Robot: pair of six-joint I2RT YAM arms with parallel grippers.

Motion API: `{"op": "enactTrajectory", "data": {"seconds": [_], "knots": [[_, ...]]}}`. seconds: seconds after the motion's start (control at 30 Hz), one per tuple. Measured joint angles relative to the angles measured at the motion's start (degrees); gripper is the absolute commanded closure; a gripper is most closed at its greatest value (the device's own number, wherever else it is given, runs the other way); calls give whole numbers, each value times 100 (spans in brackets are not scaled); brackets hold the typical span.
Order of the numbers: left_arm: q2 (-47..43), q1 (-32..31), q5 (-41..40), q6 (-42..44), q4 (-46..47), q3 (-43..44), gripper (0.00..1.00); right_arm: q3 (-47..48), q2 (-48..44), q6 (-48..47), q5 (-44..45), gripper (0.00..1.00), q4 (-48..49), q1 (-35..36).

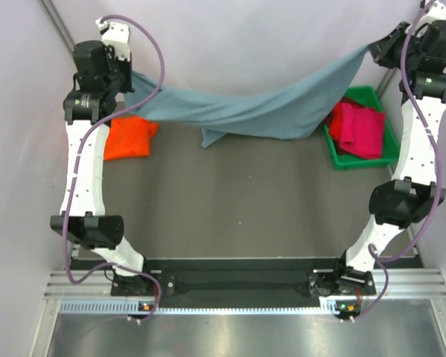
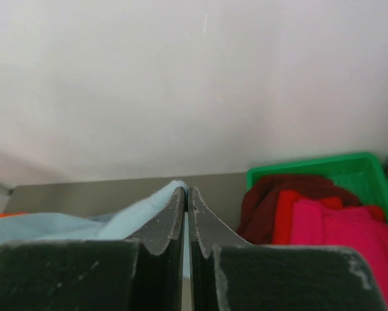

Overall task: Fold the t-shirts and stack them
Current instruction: Flatten the tshirt out

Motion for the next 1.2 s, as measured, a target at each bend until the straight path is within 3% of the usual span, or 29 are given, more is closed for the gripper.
{"op": "enactTrajectory", "data": {"seconds": [0.1,0.27,0.3,0.33,0.47,0.57,0.73,0.83,1.2], "knots": [[-435,0,68,-79,-227,-498,100,-640,-380,188,-326,100,-26,-31],[-704,0,304,-155,-1357,-1062,100,-2347,-1532,219,-994,100,-155,-24],[-717,0,332,-151,-1639,-1246,95,-2710,-1770,203,-1126,100,-227,-17],[-686,0,354,-138,-1952,-1475,67,-3021,-1969,162,-1261,100,-302,-13],[-118,0,264,-109,-2905,-1784,53,-3904,-2232,120,-1602,100,-400,48],[509,0,236,-114,-3104,-1589,53,-4260,-2127,105,-1620,100,-538,98],[1858,-125,485,-129,-3038,166,56,-4277,-1958,-33,-1561,100,-586,164],[2490,-317,638,-129,-2933,732,59,-4188,-1858,-92,-1528,100,-555,201],[4544,-619,1480,-136,-2824,1550,61,-3713,-1394,-396,-1237,100,-647,232]]}}
